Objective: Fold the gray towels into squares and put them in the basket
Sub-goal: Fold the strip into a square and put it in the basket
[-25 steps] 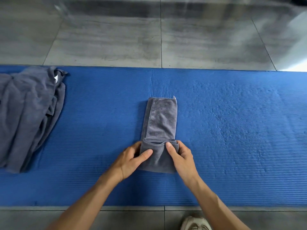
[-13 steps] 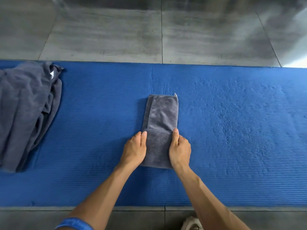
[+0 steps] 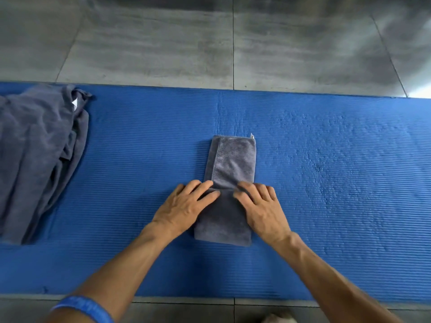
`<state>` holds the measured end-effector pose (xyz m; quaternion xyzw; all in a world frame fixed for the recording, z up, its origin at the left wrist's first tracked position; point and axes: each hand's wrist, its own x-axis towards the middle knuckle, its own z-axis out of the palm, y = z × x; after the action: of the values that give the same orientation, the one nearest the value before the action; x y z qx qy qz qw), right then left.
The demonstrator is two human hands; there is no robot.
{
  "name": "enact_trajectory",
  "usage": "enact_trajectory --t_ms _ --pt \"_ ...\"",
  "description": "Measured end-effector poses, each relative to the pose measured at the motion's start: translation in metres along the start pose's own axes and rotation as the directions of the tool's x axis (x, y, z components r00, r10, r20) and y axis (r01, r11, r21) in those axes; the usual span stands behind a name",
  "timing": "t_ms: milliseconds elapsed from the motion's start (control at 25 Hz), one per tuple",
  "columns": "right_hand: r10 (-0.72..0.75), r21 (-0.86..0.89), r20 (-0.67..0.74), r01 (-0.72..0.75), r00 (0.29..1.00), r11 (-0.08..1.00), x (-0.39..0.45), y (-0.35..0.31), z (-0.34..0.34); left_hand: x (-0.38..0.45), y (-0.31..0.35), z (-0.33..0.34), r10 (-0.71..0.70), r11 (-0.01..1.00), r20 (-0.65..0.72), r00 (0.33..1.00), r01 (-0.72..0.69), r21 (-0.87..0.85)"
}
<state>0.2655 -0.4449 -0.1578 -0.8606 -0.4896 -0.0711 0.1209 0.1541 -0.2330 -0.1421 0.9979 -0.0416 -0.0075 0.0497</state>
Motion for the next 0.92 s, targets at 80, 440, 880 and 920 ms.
enact_trajectory --t_ms 80,440,880,920 --pt "-0.154 -0.010 0.160 0.158 0.975 0.987 -0.015 0.017 -0.005 -0.009 -0.006 -0.001 0.003 1.000 0.131 0.991 -0.004 0.008" --pt "-0.122 0.221 0.569 -0.008 0.814 0.975 -0.012 0.036 -0.017 -0.003 -0.011 -0.019 -0.020 0.988 0.371 0.928 0.075 -0.135" --pt "0.030 0.525 0.262 -0.169 0.965 0.834 -0.038 -0.006 -0.039 -0.010 -0.015 -0.047 0.074 0.801 0.573 0.816 0.293 -0.522" --pt "0.061 0.620 0.306 -0.247 0.950 0.745 -0.042 -0.014 -0.050 -0.013 -0.015 -0.056 0.105 0.749 0.627 0.772 0.353 -0.561"
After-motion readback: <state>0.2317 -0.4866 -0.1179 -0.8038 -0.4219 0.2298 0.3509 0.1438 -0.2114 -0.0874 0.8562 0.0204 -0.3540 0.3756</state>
